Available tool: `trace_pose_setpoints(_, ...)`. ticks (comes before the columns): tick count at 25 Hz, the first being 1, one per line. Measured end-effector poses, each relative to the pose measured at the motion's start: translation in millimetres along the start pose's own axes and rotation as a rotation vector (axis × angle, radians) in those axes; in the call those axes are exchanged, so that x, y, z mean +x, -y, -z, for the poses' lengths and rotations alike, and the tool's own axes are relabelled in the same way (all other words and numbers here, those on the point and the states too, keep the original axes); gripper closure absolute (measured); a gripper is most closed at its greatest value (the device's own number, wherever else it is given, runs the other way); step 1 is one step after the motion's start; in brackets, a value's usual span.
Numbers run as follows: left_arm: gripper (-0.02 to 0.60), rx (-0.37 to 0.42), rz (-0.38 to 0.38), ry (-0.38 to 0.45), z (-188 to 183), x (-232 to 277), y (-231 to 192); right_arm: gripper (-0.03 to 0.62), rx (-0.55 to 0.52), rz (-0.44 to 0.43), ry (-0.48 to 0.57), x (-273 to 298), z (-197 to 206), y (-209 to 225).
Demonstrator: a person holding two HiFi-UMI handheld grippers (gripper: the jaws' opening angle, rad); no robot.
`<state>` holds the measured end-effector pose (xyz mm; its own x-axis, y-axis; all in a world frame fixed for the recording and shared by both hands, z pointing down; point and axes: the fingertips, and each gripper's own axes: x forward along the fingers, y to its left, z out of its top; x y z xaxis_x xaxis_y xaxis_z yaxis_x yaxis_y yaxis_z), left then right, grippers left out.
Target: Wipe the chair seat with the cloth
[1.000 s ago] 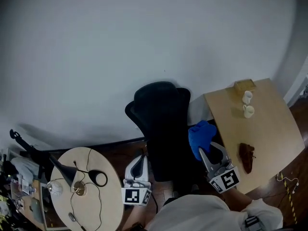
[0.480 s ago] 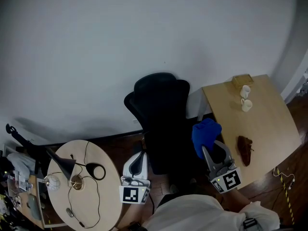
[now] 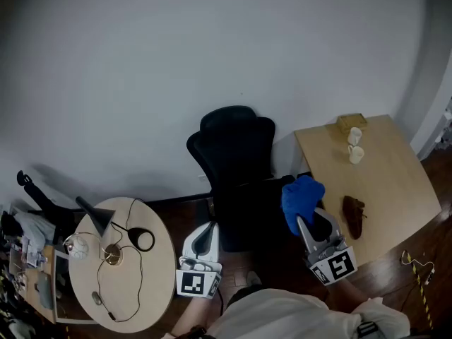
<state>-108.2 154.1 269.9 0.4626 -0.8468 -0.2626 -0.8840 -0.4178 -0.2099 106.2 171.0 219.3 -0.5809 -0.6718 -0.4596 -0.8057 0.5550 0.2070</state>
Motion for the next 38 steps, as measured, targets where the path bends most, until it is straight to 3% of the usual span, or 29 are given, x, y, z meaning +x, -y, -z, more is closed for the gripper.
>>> trace_pose_setpoints(2,0.540,-0.010,-0.026,0.136,-21,-15,22,0.497,-0.009,-0.005,-0.004,-32,-9,-7)
trace_pose_setpoints(3,0.540,-0.015,-0.033,0.154,-27,-22,34,0.497,-0.009,-0.006,-0.008,-47,-14,-9)
trace_pose_setpoints(7,0.540,-0.023,-0.031,0.066,-29,-69,98,0.497,-0.002,-0.008,-0.013,-112,-33,-18)
trace_pose_setpoints(13,0.540,0.014,-0.063,0.106,-69,-135,177,0.497,0.066,-0.042,-0.007,-185,-73,-35)
trace_pose_setpoints(16,0.540,0.035,-0.047,-0.029,-68,-156,209,0.497,0.077,-0.047,0.000,-216,-93,-36)
trace_pose_setpoints(18,0.540,0.045,-0.042,-0.002,-78,-167,223,0.497,0.085,-0.032,0.003,-237,-100,-39)
trace_pose_setpoints(20,0.540,0.052,-0.027,-0.031,-77,-183,236,0.497,0.090,-0.016,0.004,-260,-104,-48)
trace_pose_setpoints(23,0.540,0.055,0.000,0.005,-80,-212,250,0.497,0.082,-0.007,0.004,-287,-109,-71)
trace_pose_setpoints(29,0.540,0.055,0.012,-0.008,-90,-260,253,0.499,0.090,-0.015,0.017,-307,-133,-117)
trace_pose_setpoints(31,0.540,0.055,0.006,0.048,-100,-267,251,0.499,0.089,-0.019,0.017,-308,-136,-124)
trace_pose_setpoints(34,0.540,0.045,-0.008,0.056,-102,-274,245,0.499,0.097,-0.004,0.006,-309,-136,-128)
trace_pose_setpoints(38,0.540,0.036,-0.021,0.172,-120,-281,237,0.499,0.095,-0.002,-0.001,-311,-139,-140)
